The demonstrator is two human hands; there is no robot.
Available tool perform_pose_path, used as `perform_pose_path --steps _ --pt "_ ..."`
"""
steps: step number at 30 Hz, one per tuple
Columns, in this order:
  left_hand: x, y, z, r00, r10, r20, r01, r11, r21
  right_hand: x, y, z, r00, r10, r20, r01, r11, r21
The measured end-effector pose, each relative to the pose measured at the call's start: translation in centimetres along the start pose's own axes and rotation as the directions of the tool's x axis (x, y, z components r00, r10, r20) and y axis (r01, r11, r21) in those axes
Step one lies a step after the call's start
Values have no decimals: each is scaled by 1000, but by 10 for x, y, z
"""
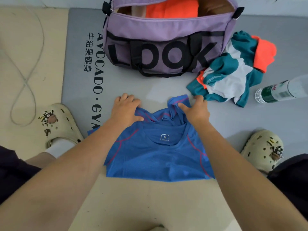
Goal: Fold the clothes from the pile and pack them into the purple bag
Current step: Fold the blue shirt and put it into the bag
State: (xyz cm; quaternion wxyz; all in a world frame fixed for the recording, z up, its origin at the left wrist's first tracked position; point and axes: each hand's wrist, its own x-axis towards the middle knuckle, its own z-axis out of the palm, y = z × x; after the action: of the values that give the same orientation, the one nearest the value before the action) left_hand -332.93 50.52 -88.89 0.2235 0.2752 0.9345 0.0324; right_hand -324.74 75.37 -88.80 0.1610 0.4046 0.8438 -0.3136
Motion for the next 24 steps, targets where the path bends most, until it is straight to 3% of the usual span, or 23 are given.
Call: perform_pose_path --steps 4,7,10,13,15,17,19,21,24 --pt "3 -13 -6 991 -102 87 96 993 72 16 7 -10 988 79 135 -82 997 16" --pt "8 -19 -11 989 -105 109 103 995 15 22 10 -25 970 104 221 -100 995 -27" --pt "12 -27 -17 991 -98 90 109 987 -121 23 13 -36 984 27 174 -51 989 137" --pt "8 -34 -21 974 -184 129 207 959 -195 22 16 -42 984 26 175 -77 952 296" --pt "5 -40 -23 951 -226 213 264 949 -173 24 14 -42 969 70 237 -108 982 154" --pt "3 -45 -23 923 -252 290 296 947 -122 26 11 -39 950 137 281 -103 986 -134" --pt "2 -51 -22 908 -265 325 323 936 -137 22 8 -33 958 177 227 -100 944 -314" --pt "1 -53 -21 910 -261 323 355 892 -280 20 5 -28 971 168 171 -108 944 -313" --pt "1 -57 -22 902 -290 319 419 763 -492 20 2 -27 957 141 253 -53 945 -323"
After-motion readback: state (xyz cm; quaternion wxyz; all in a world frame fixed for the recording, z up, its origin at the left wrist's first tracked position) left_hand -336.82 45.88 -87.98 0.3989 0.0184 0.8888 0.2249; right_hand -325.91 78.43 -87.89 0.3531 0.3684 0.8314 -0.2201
